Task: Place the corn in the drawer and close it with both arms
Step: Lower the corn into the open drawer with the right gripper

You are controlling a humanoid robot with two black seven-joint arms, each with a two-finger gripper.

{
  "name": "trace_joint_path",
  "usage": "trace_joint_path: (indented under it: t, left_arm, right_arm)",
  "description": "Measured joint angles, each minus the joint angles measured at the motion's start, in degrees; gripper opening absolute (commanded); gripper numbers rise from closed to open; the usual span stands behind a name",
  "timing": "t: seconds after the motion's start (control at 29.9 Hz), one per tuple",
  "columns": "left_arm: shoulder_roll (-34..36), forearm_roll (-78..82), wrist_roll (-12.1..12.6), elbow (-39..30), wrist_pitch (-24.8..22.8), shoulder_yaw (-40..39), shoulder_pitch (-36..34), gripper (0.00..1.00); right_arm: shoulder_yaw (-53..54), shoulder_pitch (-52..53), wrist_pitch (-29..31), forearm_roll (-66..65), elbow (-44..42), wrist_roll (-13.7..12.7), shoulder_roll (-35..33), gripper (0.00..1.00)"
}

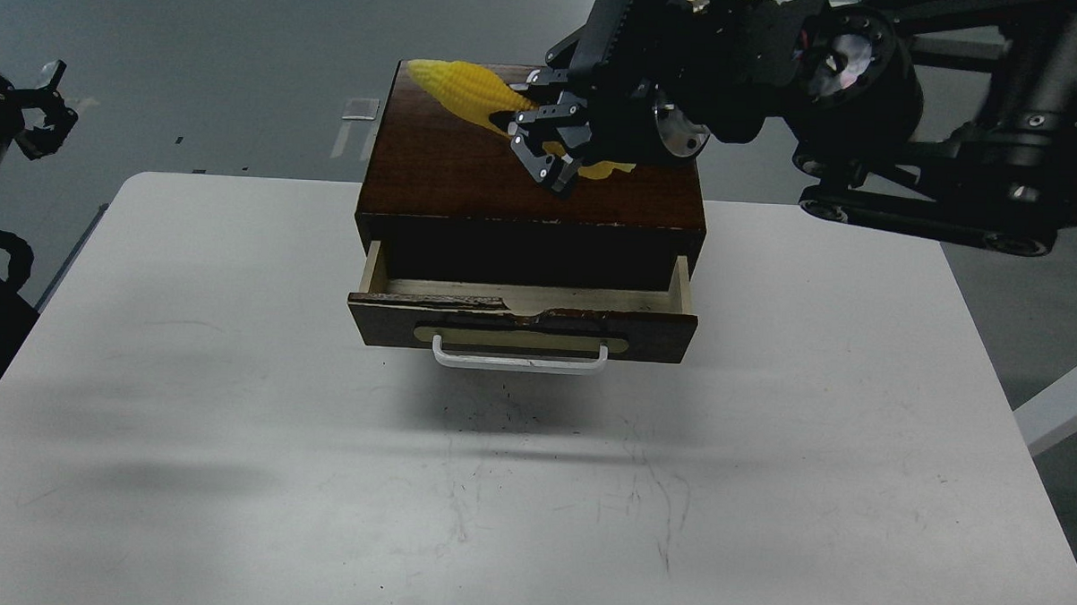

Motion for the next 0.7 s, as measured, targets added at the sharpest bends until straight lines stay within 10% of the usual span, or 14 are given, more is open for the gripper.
trace_joint_path:
  t: [0.47,0.7]
  left_arm:
    - [0.78,-0.18,-0.31,0.09,-0.01,-0.22,1.47,0.99]
    - [0.78,-0.38,-0.38,0.14,-0.01,-0.39,2.72,0.99]
  right_arm:
    - [-4.55,-4.5,0.4,-8.56,1.64,2.76,5.06,0.13]
    - [-4.89,-4.46,0.52,-8.83,0.44,2.94,6.53,0.53]
